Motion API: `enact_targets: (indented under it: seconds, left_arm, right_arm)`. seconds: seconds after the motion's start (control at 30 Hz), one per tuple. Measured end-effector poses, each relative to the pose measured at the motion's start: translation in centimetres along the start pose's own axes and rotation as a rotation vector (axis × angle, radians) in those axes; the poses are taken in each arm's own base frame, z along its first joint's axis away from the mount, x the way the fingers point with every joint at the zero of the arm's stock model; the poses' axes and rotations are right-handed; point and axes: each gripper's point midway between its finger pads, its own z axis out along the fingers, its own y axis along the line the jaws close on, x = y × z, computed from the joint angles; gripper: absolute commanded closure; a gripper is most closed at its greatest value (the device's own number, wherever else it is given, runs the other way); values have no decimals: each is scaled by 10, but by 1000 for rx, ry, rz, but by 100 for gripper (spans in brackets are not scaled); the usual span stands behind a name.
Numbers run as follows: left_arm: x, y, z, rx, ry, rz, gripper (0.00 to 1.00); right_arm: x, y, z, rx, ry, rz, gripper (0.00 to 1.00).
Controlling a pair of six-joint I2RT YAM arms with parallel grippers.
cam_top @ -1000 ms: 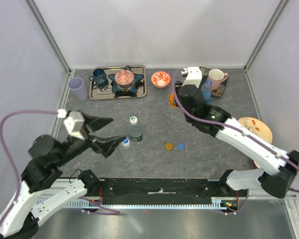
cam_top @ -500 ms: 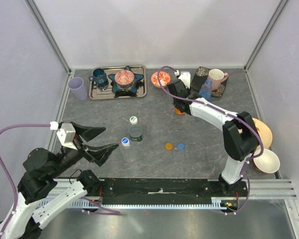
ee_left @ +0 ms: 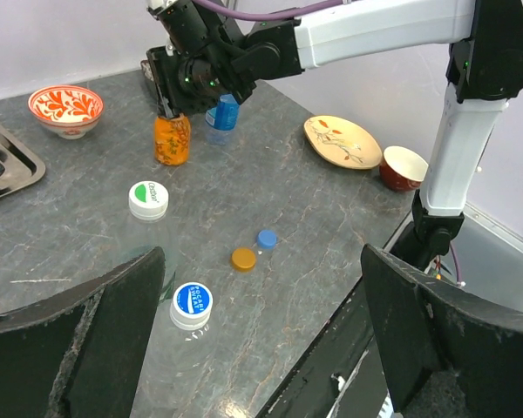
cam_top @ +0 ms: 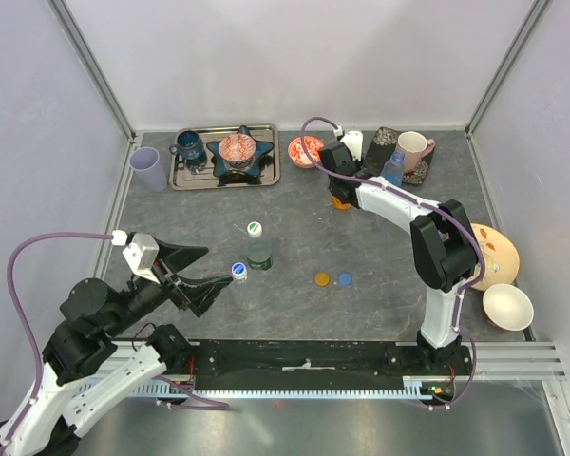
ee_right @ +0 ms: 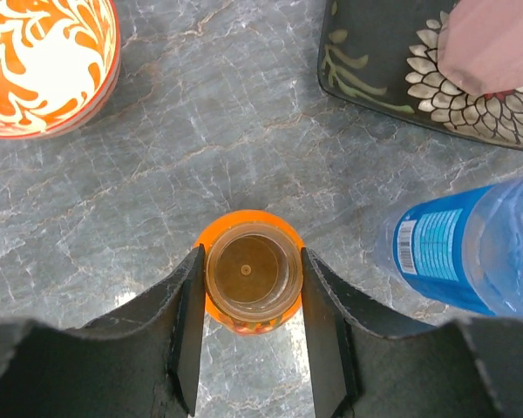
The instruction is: Unscrew the bottle caps
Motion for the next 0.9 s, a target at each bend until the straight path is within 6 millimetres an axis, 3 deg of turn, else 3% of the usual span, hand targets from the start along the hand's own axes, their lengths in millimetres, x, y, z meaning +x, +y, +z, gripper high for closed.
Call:
enact_targets:
  seconds: [0.1,0.13,0.2,0.23,0.37,0.67,0.9]
  left_arm:
    - [2,1,1,-2,5,-2,0]
    - [3,1,1,-2,7,-3,0]
    - [3,1,1,-3,8,-3,0]
    - [4,1,1,-3,9,-4,0]
    - [5,1,2,-4,11,-7,0]
    - [11,3,4,-6,24,-12,0]
    - [11,3,4,-5,24,-12,0]
  right_arm:
    - [-4,1,5,5,-7,6,100]
    - [-5,2,6,4,-8,8,96]
    - [-6,3,8,3,-9,8,77]
    - [-7,3,9,1,-9,9,62]
    - [-6,4,9,-9,-3,8,38]
    - [3,5,6,-27,44,-10,23]
    - [-8,4,-6,-46,44,8,16]
